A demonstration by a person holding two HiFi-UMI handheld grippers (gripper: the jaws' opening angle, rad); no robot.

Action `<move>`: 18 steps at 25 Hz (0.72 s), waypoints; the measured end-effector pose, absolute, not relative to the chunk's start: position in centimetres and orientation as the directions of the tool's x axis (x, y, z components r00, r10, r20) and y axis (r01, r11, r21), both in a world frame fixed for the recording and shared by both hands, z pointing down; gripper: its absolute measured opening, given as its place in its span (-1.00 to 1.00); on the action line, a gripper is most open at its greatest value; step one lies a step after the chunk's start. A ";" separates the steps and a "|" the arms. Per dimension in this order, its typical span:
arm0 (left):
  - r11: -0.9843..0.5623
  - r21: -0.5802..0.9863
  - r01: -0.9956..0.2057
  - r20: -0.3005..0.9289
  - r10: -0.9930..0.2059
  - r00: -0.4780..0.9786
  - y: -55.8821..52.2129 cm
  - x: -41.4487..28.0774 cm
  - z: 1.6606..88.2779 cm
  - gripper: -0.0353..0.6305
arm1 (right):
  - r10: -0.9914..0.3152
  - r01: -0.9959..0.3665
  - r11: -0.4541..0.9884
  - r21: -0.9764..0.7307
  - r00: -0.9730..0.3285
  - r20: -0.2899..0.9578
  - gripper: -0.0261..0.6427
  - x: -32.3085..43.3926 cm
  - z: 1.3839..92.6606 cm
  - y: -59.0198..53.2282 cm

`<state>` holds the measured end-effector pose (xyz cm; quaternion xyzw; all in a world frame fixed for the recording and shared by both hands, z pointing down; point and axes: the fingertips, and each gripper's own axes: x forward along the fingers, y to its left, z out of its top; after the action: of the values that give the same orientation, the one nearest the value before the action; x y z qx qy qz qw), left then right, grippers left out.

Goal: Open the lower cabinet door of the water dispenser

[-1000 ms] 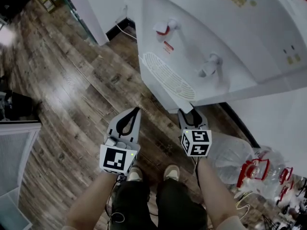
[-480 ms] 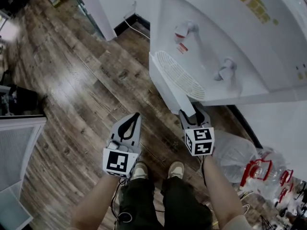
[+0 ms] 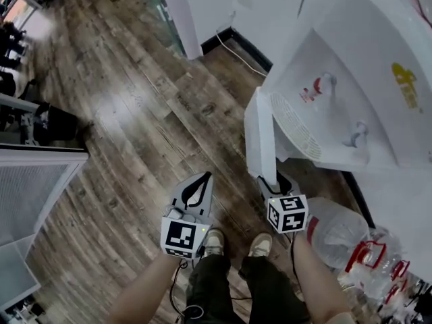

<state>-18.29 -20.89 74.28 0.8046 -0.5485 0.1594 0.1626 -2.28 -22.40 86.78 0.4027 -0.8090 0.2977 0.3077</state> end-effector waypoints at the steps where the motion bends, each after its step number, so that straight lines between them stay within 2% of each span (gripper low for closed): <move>1: -0.334 0.086 -0.939 0.439 -0.833 0.337 -20.8 -19.0 74.1 -0.88 | -0.460 -0.834 0.496 -0.244 -0.490 0.740 -0.23 -3.0 86.7 -22.4; 9: -0.285 0.098 -0.953 0.446 -0.844 0.298 -19.7 -23.4 74.0 -0.88 | -0.378 -0.754 0.571 -0.325 -0.593 0.711 -0.10 -10.7 86.4 -21.4; 18: -0.235 0.072 -0.969 0.456 -0.856 0.241 -19.5 -28.2 74.3 -0.88 | -0.325 -0.656 0.691 -0.304 -0.657 0.681 -0.10 -18.5 86.3 -22.9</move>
<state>-28.16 -19.49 74.34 0.7686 -0.5938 0.1631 0.1730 -18.54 -22.94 86.31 0.2824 -0.8681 0.2735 0.3030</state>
